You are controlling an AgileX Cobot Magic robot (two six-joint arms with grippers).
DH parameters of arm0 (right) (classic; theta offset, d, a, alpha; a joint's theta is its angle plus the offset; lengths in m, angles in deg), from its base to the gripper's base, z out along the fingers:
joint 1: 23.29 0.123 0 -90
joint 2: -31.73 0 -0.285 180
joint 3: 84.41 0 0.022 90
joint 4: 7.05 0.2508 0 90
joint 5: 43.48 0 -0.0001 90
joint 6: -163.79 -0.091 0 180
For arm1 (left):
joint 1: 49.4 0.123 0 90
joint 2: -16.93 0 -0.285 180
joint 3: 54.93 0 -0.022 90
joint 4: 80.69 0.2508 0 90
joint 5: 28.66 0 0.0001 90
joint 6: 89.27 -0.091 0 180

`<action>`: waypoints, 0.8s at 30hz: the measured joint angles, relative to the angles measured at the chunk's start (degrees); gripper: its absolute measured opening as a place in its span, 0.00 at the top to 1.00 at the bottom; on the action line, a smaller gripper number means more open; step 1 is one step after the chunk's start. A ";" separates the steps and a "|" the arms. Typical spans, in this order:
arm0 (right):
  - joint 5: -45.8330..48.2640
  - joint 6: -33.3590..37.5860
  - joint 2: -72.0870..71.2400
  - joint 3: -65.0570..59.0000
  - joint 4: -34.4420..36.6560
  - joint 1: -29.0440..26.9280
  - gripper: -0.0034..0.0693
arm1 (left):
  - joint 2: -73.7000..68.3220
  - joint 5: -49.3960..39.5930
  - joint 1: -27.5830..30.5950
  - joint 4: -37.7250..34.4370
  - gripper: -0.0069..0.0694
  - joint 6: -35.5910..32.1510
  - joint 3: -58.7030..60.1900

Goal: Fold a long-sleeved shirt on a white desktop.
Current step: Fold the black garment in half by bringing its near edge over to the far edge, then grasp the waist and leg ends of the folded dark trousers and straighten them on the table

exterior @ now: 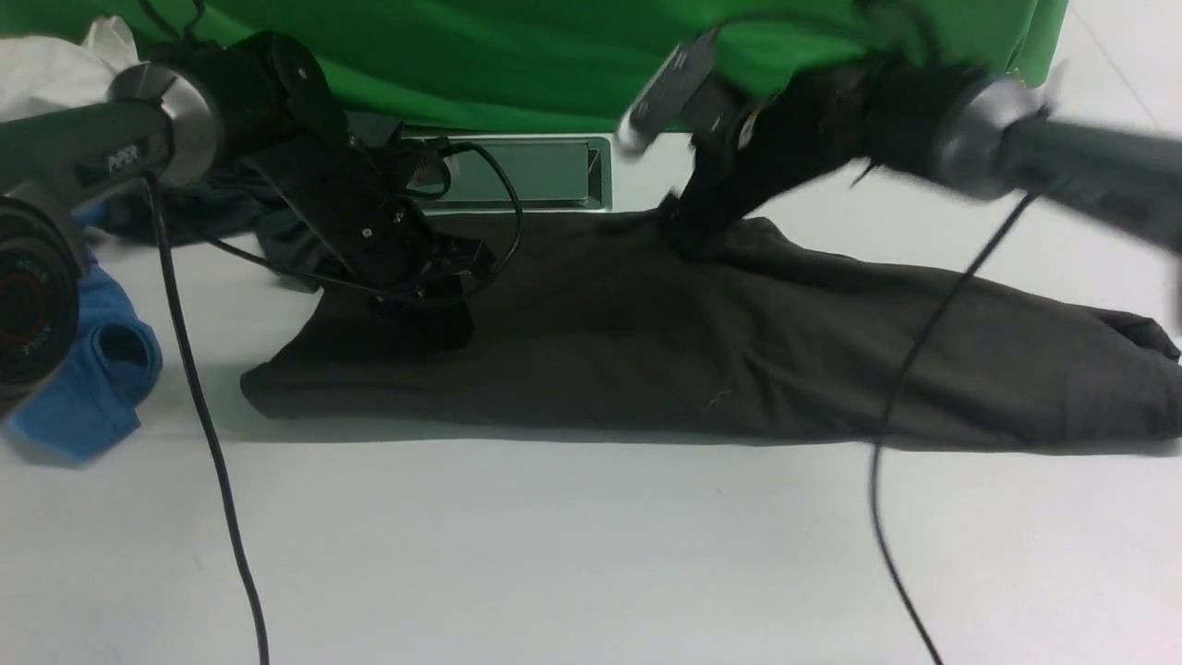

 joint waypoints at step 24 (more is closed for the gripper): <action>12.16 -23.52 -29.68 -9.83 0.16 -2.80 0.38 | 30.15 13.24 3.96 19.05 0.36 26.17 31.58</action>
